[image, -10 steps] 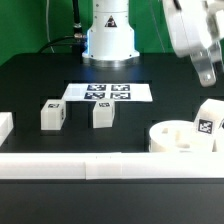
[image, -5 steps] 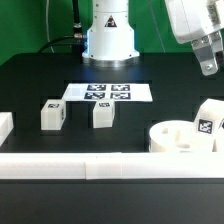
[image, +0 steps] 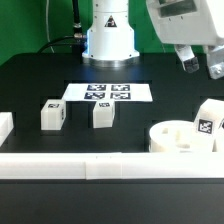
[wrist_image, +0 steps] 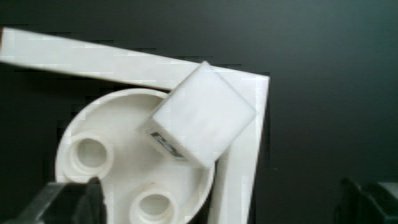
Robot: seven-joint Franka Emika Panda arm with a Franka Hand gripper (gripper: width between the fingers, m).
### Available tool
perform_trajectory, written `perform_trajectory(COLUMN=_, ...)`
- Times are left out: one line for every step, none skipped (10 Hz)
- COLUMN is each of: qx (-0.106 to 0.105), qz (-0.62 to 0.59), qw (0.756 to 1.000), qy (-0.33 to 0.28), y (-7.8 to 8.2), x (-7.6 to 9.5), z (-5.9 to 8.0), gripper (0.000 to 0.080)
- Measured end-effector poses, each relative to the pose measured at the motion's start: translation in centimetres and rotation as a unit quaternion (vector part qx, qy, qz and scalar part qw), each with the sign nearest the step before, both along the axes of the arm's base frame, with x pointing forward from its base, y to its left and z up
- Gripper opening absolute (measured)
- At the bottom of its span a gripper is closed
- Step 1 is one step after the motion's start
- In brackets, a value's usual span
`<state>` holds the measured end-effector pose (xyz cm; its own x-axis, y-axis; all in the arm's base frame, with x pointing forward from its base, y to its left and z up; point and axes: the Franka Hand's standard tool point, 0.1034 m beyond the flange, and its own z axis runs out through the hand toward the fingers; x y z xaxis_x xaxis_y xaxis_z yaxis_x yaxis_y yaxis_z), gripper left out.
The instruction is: Assemble stool
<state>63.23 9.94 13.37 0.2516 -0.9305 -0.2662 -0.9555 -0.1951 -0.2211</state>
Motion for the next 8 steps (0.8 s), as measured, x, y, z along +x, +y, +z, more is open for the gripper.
perform_trajectory(qx=-0.008, qz=0.043, qw=0.999, qy=-0.014, y=-0.1, x=0.0, z=0.0, gripper=0.0649)
perform_trajectory(qx=-0.014, qz=0.076, qw=0.997, qy=-0.025, y=-0.2, x=0.0, z=0.0, gripper=0.0649)
perform_trajectory(qx=-0.019, qz=0.104, qw=0.994, qy=-0.034, y=-0.2, x=0.0, z=0.0, gripper=0.0649)
perform_trajectory(qx=-0.027, qz=0.147, qw=0.988, qy=-0.04, y=-0.3, x=-0.1, z=-0.1, gripper=0.0649)
perform_trajectory(qx=-0.047, qz=0.245, qw=0.968, qy=-0.04, y=-0.7, x=-0.5, z=-0.4, gripper=0.0649)
perform_trajectory(qx=-0.064, qz=0.317, qw=0.945, qy=-0.051, y=-1.0, x=-0.4, z=-0.5, gripper=0.0649)
perform_trajectory(qx=-0.075, qz=0.365, qw=0.926, qy=-0.057, y=-1.0, x=-0.6, z=-0.6, gripper=0.0649)
perform_trajectory(qx=-0.09, qz=0.413, qw=0.904, qy=-0.068, y=-1.2, x=-0.6, z=-0.7, gripper=0.0649)
